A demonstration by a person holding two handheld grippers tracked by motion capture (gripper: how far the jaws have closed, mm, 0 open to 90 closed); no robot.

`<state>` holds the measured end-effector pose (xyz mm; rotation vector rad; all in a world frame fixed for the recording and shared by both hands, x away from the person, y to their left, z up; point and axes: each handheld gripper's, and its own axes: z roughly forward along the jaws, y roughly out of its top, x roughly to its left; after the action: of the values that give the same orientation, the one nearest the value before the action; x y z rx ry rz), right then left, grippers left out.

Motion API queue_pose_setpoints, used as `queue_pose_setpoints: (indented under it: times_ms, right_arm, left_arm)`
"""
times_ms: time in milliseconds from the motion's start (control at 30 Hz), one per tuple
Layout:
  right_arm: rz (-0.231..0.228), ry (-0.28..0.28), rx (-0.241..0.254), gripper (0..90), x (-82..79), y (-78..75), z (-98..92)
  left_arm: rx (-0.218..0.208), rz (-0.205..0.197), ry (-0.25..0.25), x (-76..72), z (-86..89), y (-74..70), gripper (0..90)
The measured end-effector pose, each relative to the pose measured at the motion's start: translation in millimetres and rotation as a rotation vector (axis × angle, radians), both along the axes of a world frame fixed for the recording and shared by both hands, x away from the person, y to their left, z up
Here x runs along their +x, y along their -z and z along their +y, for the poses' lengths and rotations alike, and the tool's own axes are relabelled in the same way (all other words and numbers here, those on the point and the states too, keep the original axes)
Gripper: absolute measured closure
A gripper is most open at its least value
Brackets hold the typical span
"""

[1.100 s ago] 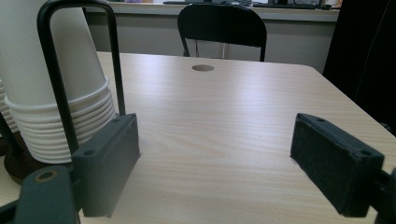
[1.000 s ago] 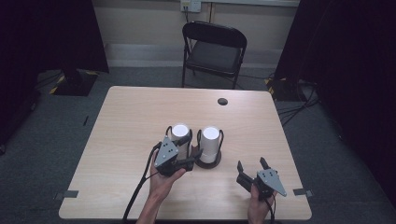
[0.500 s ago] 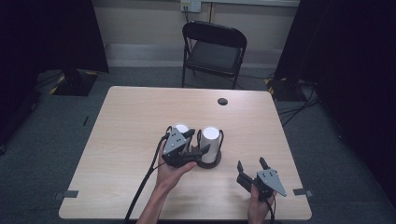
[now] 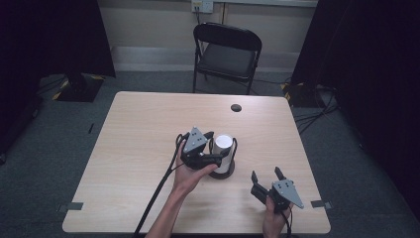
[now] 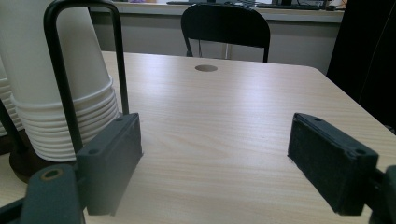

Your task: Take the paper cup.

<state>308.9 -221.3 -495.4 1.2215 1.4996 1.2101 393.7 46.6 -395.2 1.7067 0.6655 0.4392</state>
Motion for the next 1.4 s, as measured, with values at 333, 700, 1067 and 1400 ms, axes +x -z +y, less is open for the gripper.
queue_pose_setpoints:
  times_ms: [333,700,1067,1400]
  right_arm:
    - [-0.005,-0.001,0.003,16.9,-0.6,0.1,-0.3]
    - [-0.003,-0.005,0.0,16.9,-0.3,0.1,-0.1]
    - [-0.006,-0.004,0.002,16.9,-0.3,0.2,-0.4]
    - [-0.009,-0.006,0.003,16.9,-0.6,0.2,-0.4]
  left_arm:
    - [0.029,0.01,-0.001,9.5,-11.7,-3.8,21.9]
    - [0.053,0.025,-0.001,17.0,-13.4,2.7,23.5]
    - [0.098,0.021,0.006,21.3,-21.1,5.0,29.0]
    - [0.122,0.017,-0.005,25.5,-23.0,7.2,35.6]
